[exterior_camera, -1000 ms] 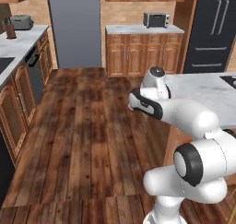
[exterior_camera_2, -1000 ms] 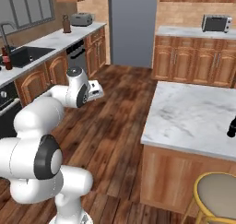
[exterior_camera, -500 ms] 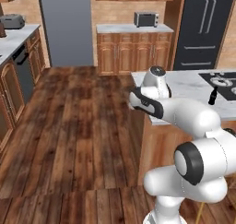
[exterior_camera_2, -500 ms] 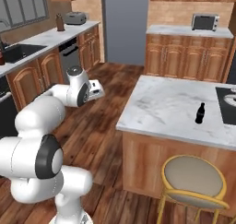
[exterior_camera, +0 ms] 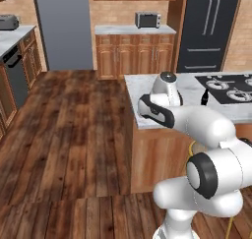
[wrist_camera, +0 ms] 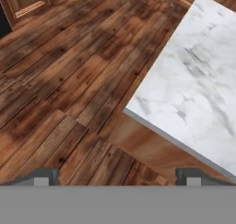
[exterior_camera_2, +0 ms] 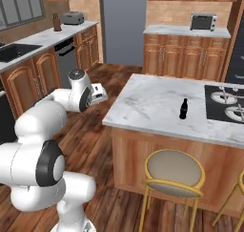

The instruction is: Place the large bottle from the dining counter next to the other large bottle outside the sink, and place the small bottle from the dining counter next to the other small bottle inside the sink.

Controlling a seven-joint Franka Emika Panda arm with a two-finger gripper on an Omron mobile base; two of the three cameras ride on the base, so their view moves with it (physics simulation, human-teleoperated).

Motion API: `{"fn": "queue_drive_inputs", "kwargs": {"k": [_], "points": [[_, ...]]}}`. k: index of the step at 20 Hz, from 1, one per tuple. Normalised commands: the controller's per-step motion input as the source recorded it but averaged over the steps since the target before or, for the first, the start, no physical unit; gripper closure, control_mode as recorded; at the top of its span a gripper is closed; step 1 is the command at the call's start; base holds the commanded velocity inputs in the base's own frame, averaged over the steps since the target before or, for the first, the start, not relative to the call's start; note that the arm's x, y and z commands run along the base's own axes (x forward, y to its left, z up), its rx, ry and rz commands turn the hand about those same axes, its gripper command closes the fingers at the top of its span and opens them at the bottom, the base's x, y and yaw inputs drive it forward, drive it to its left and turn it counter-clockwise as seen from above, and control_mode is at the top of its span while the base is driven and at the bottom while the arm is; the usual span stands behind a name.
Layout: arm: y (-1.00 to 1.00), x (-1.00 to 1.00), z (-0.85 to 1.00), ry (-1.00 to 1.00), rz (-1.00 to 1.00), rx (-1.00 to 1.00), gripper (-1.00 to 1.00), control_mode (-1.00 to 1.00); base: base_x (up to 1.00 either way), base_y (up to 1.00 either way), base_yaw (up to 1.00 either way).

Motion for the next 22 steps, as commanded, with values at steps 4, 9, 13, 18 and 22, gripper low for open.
{"fn": "queue_drive_inputs", "kwargs": {"k": [4,9,13,18,22], "points": [[0.0,0.0,0.0,0.0,0.0,0.0,-1.0,1.0,-0.29,-0.63,0.0],[0.0,0.0,0.0,0.0,0.0,0.0,-1.0,1.0,-0.27,-0.56,0.0],[0.0,0.0,0.0,0.0,0.0,0.0,-1.0,1.0,-0.26,-0.54,0.0],[0.0,0.0,0.0,0.0,0.0,0.0,-1.0,1.0,-0.43,-0.53,0.0],[0.0,0.0,0.0,0.0,0.0,0.0,-1.0,1.0,-0.4,-0.51,0.0]]}}
